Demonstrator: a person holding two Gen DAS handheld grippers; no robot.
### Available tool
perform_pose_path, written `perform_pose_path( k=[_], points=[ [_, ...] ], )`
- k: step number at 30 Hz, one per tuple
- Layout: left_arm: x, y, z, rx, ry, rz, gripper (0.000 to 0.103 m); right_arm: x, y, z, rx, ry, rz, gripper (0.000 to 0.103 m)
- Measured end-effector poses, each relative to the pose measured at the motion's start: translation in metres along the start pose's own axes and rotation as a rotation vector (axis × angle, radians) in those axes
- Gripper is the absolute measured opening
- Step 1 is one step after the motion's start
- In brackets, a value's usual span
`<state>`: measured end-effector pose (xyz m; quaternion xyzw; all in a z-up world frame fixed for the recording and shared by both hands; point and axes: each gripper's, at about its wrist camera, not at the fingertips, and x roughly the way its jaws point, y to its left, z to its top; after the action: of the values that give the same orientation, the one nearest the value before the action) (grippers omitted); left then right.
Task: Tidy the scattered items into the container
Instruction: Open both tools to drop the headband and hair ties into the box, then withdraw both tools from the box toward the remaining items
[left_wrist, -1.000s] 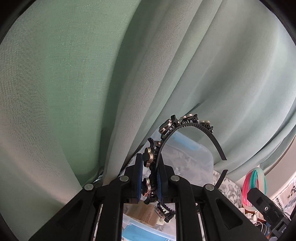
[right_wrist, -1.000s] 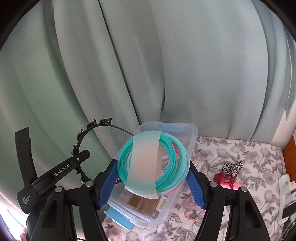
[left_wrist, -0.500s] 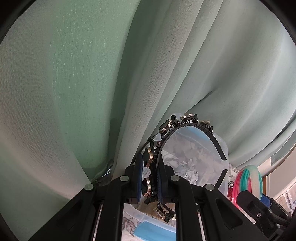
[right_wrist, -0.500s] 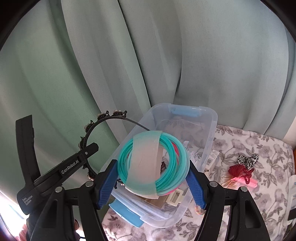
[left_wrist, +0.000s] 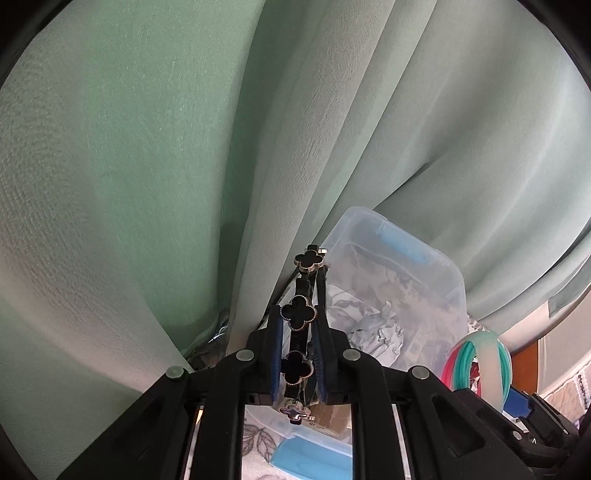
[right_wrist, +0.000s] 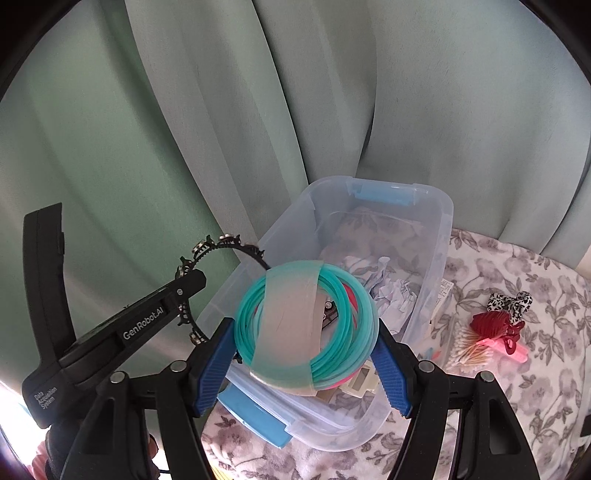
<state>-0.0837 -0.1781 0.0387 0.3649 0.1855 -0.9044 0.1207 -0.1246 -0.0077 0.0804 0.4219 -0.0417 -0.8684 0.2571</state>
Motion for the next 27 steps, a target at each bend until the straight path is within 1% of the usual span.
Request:
perform_pose_path(
  k=[3, 4, 6, 7, 8, 9, 10, 11, 12, 13, 15, 21, 27],
  points=[
    [0.001, -0.001, -0.001, 0.002, 0.011, -0.007, 0.015, 0.002, 0.000, -0.001, -0.001, 0.007, -0.001, 0.075],
    [0.001, 0.004, 0.002, 0.002, 0.015, -0.010, 0.015, 0.002, 0.000, -0.001, -0.003, 0.009, -0.004, 0.075],
    [0.004, -0.002, 0.007, 0.006, 0.022, -0.013, 0.019, 0.003, 0.000, -0.001, -0.003, 0.008, -0.004, 0.075],
    [0.005, -0.004, 0.008, 0.004, 0.022, -0.019, 0.032, 0.003, -0.001, -0.002, -0.002, 0.010, 0.000, 0.075],
    [-0.002, 0.006, 0.007, 0.000, 0.020, -0.030, 0.048, 0.004, -0.001, -0.002, -0.001, 0.011, 0.004, 0.075],
    [-0.004, 0.007, 0.009, -0.005, 0.017, -0.044, 0.054, 0.003, -0.002, -0.002, 0.001, 0.007, 0.006, 0.077],
    [-0.004, 0.006, 0.009, -0.008, 0.015, -0.055, 0.060, 0.002, -0.002, -0.001, 0.001, 0.003, 0.009, 0.080],
    [-0.005, 0.005, 0.009, -0.006, 0.013, -0.059, 0.061, 0.002, -0.002, -0.001, -0.001, -0.002, 0.013, 0.082],
    [-0.005, 0.004, 0.009, -0.001, 0.014, -0.058, 0.062, 0.001, -0.002, -0.001, -0.003, -0.006, 0.012, 0.087],
    [-0.003, 0.002, 0.008, 0.003, 0.016, -0.057, 0.063, 0.000, -0.003, -0.001, -0.003, -0.008, 0.010, 0.089],
    [0.001, -0.003, 0.007, 0.003, 0.022, -0.060, 0.065, 0.000, -0.004, -0.001, 0.000, -0.011, 0.009, 0.089],
    [-0.007, -0.002, 0.005, 0.006, 0.031, -0.060, 0.074, -0.001, -0.009, -0.001, 0.016, -0.010, 0.004, 0.089],
    [0.002, -0.010, 0.006, 0.012, 0.031, -0.060, 0.078, -0.003, -0.014, -0.003, 0.027, -0.011, -0.002, 0.089]
  ],
)
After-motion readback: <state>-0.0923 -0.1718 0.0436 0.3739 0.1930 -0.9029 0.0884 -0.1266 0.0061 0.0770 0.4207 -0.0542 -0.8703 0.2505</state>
